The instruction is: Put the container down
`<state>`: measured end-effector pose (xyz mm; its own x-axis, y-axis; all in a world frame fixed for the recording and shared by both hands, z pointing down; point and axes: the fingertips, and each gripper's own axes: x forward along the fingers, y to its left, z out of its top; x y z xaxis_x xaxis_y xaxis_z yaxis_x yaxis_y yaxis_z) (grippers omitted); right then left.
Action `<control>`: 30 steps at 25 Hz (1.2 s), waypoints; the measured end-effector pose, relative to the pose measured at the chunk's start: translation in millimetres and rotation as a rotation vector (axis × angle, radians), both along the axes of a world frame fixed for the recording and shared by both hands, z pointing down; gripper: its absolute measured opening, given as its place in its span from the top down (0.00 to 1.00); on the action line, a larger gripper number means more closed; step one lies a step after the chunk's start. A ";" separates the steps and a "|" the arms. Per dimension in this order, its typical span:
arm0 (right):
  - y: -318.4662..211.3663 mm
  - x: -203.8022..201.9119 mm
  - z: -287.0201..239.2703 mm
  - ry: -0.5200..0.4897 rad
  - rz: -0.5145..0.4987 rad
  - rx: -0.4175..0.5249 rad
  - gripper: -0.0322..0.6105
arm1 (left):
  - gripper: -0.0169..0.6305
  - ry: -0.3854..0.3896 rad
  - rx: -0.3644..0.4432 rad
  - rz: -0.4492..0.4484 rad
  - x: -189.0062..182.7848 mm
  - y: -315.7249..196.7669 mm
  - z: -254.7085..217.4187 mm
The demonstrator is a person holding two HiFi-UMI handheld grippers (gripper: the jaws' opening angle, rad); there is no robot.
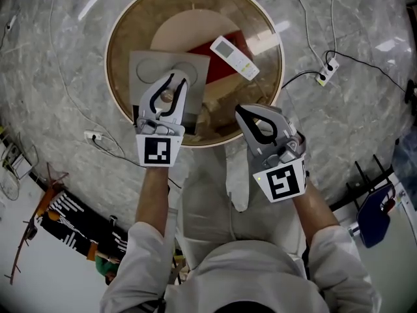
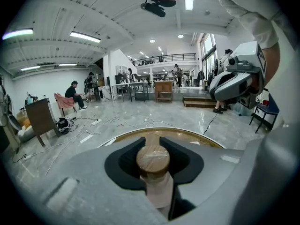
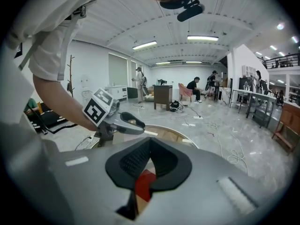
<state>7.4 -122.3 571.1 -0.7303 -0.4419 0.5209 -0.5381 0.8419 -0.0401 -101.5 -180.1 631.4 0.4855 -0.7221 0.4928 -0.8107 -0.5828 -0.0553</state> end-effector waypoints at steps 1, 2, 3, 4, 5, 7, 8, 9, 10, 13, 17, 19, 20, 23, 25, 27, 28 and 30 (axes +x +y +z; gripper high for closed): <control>0.0 1.0 3.2 0.002 -0.002 -0.003 0.94 | 0.82 -0.007 -0.002 0.007 0.6 -0.7 4.3; -0.4 2.2 6.2 0.004 -0.003 -0.005 0.94 | 0.82 -0.013 0.002 0.017 1.6 -1.8 7.7; -0.9 3.6 9.0 0.007 -0.004 -0.007 0.94 | 0.82 -0.015 0.008 0.022 2.7 -3.3 10.4; -1.6 5.3 11.6 0.011 -0.004 -0.009 0.94 | 0.82 -0.012 0.011 0.021 3.3 -4.6 13.1; -2.2 6.9 14.2 0.016 -0.004 -0.012 0.94 | 0.82 -0.010 0.006 0.017 3.3 -5.1 16.4; -2.9 9.7 19.1 0.023 -0.002 -0.019 0.94 | 0.82 -0.009 -0.017 0.007 2.1 -4.7 24.3; -3.0 10.8 21.4 0.026 -0.002 -0.022 0.94 | 0.82 -0.006 -0.027 0.000 1.7 -4.4 27.9; -3.2 11.9 23.7 0.029 -0.001 -0.025 0.94 | 0.82 -0.003 -0.033 -0.004 1.9 -4.3 31.0; -3.5 12.9 25.9 0.031 -0.001 -0.027 0.94 | 0.82 -0.004 -0.034 -0.002 2.7 -4.3 33.7; -4.0 14.6 32.2 0.036 0.001 -0.034 0.94 | 0.82 -0.011 -0.022 0.012 5.4 -4.9 39.7; -4.4 15.7 38.5 0.043 -0.003 -0.042 0.94 | 0.82 -0.013 -0.010 0.019 5.9 -7.5 44.6; -4.5 16.4 40.5 0.046 -0.004 -0.045 0.94 | 0.82 -0.028 -0.007 0.033 6.9 -7.8 45.8; -4.7 16.8 40.9 0.046 -0.004 -0.046 0.94 | 0.82 -0.034 -0.006 0.042 8.1 -7.7 45.8; -5.7 16.8 41.1 0.047 -0.005 -0.047 0.94 | 0.82 -0.041 0.008 0.063 13.1 -7.5 44.1; -6.5 16.6 42.4 0.048 -0.006 -0.047 0.94 | 0.82 -0.040 0.009 0.069 14.9 -7.0 45.4; -6.5 16.9 44.3 0.049 -0.005 -0.050 0.94 | 0.82 -0.032 0.001 0.062 14.1 -5.9 47.8; -6.8 17.1 45.1 0.048 -0.005 -0.050 0.94 | 0.82 -0.028 0.002 0.059 13.7 -6.0 48.1; -7.5 17.2 45.7 0.050 -0.006 -0.049 0.94 | 0.82 -0.028 0.013 0.061 13.5 -6.8 47.1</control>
<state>24.6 -129.7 616.8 -0.7052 -0.4111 0.5776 -0.5357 0.8427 -0.0542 -87.9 -186.8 678.5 0.5150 -0.6978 0.4979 -0.7716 -0.6304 -0.0852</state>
